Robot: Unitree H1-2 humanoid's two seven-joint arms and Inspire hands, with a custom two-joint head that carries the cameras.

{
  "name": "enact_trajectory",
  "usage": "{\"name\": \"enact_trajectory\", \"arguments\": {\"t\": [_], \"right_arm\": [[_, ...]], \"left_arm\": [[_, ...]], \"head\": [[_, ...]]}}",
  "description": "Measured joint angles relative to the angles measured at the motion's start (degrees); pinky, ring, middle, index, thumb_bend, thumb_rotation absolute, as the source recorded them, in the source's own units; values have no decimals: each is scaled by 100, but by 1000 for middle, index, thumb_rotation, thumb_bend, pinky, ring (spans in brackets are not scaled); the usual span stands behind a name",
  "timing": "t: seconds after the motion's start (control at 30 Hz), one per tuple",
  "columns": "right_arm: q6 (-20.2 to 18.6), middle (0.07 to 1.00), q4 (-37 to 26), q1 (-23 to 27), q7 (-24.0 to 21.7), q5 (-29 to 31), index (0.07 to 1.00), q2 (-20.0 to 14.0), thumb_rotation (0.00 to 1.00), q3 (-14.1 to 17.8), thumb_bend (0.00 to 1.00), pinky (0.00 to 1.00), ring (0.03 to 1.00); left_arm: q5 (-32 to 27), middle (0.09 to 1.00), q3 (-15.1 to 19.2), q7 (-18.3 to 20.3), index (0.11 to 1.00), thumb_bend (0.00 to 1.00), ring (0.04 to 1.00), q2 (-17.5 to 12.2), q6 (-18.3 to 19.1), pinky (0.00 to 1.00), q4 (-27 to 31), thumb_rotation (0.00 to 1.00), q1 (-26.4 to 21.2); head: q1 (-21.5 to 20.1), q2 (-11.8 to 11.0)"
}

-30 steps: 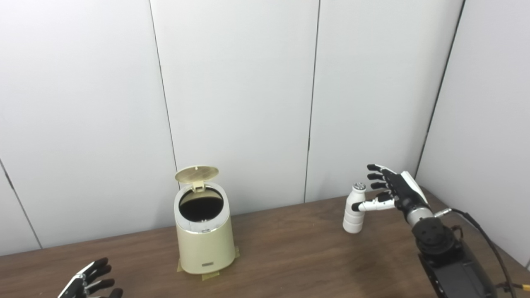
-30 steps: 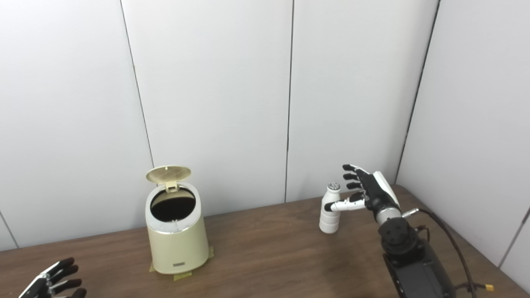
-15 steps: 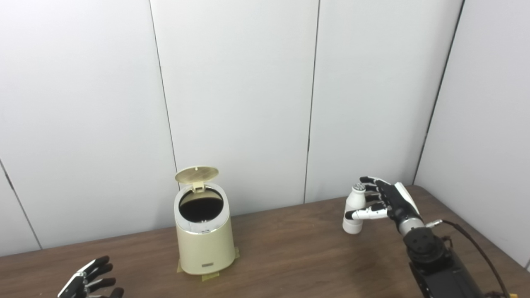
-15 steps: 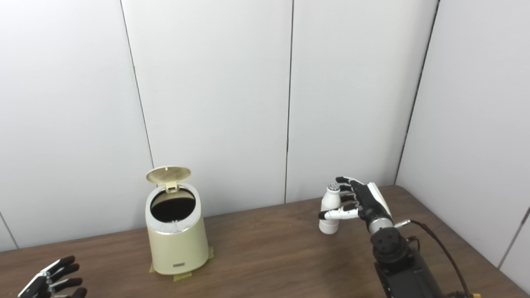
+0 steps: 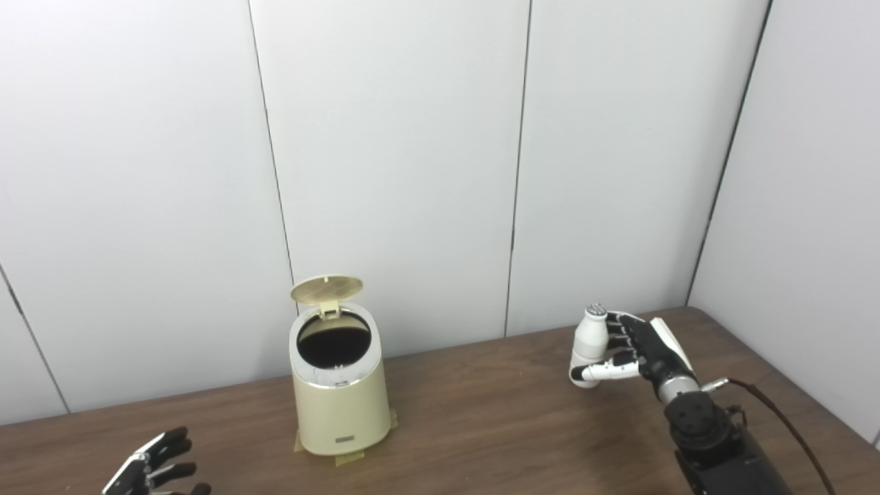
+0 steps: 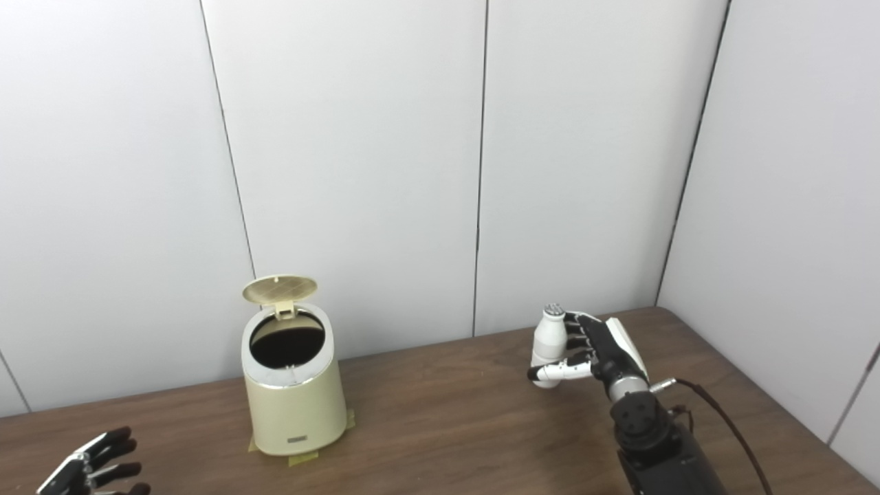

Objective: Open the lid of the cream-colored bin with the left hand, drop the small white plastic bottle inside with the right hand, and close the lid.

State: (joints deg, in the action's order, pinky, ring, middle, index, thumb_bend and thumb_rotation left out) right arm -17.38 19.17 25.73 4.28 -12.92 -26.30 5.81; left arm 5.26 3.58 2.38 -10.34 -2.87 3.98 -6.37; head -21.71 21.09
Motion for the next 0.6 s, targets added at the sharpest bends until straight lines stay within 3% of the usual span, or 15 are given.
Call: {"name": "enact_trajectory", "arguments": {"t": [0.17,0.37,0.6], "right_arm": [[38,731,98,0,48,-24,742,5,37,-25,775,655,708],[289,703,146,1,240,-66,732,45,6,-25,761,550,639],[883,583,567,13,538,-72,678,190,0,18,736,439,503]], "left_arm": [[14,804,9,5,835,390,715,-1,54,554,66,0,1],[28,804,8,25,829,399,711,-2,87,538,85,0,1],[34,796,9,24,824,398,708,4,174,536,103,0,6]], "head": [[18,26],[35,44],[53,62]]}}
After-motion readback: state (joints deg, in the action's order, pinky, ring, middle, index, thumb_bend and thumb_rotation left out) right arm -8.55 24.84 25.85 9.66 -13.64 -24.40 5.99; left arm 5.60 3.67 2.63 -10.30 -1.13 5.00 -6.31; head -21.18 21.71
